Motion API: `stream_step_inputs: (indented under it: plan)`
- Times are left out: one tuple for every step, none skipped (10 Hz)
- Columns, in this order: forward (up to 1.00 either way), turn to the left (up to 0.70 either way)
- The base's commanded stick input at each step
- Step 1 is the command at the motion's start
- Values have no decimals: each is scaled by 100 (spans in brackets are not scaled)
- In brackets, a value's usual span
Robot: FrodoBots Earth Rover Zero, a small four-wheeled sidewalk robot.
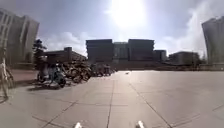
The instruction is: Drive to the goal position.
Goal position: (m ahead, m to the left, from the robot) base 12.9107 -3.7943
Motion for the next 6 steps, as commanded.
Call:
stream_step_inputs:
  plan:
    - [70,0]
    - [70,0]
    - [70,0]
    - [70,0]
    - [70,0]
    - [70,0]
